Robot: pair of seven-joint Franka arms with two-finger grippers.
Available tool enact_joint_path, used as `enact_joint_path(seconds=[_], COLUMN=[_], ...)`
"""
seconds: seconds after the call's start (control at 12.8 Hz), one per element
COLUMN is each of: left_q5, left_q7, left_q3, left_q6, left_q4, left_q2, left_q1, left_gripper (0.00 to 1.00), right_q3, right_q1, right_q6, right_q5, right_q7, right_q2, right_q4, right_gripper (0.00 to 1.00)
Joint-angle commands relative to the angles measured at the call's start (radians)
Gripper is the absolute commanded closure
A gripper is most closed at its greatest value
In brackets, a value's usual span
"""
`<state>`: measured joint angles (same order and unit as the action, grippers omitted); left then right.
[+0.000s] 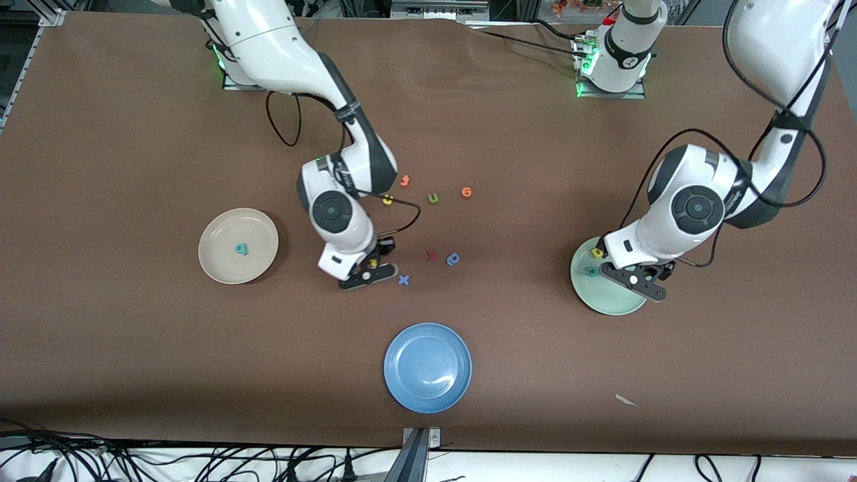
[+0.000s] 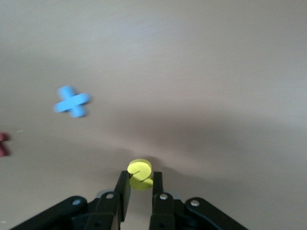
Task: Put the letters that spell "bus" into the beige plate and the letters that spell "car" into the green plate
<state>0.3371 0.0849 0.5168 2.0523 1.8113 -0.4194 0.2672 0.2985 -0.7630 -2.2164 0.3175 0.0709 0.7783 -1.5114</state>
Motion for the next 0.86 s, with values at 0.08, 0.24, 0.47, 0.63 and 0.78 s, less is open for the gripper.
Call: enact_joint_path(seconds=[0.08,0.24,0.47,0.63,0.78], left_q5=[-0.124,-0.133,-0.202,-0.208,-0.319], left_q7=[0.004,0.006,0.019,0.055,0.052], left_q3=[0.016,0.012,-0.038,-0.166,-0.321], left_q6=[-0.333,-0.447,-0.532,-0.525,-0.521], left_q4=[-0.185,-0.298,-0.392,-0.379,-0.366], left_q2=[0.123,0.163,0.204,0.275,0.288], left_q1=[0.0,0.02,0.035,-0.055,-0.166], left_gripper=[0.0,0.0,0.0,0.0,0.0], right_q3=[0.118,0.154,0.197,0.226,0.248], right_q1=[0.005,0.004,0.004,0.005,0.007], right_q6=[0.06,-0.043,-0.268,-0.395,-0.419], right_q5=[0.012,0.008,-0.005,-0.003,-0.001], right_q7=[-0.181,-0.215,-0.383,-0.478,-0.531], right_q2=[-0.166,-0.269,-0.39,-0.406,-0.407], right_q4=[-0.186,-0.361,-0.632,-0.734,-0.77], right_gripper=[0.91,0.91,0.92,0.91,0.91])
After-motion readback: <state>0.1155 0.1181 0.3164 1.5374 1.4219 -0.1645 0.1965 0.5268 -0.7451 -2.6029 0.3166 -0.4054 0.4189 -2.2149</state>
